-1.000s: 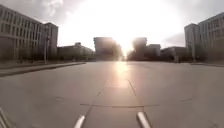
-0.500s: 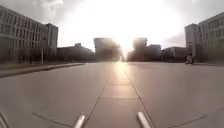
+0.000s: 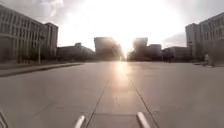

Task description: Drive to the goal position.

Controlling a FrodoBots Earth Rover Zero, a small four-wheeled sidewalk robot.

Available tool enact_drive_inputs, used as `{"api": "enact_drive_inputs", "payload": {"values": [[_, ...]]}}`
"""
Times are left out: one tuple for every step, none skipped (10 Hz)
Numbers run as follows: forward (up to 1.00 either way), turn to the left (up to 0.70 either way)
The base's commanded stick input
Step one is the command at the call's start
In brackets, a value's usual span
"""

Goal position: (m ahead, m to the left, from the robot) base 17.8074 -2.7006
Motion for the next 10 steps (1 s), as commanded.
{"api": "enact_drive_inputs", "payload": {"values": [[1.0, 0.0], [1.0, 0.0], [1.0, 0.0], [1.0, 0.0], [1.0, 0.0], [1.0, 0.0], [1.0, 0.0], [1.0, 0.0], [1.0, 0.0], [1.0, 0.0]]}}
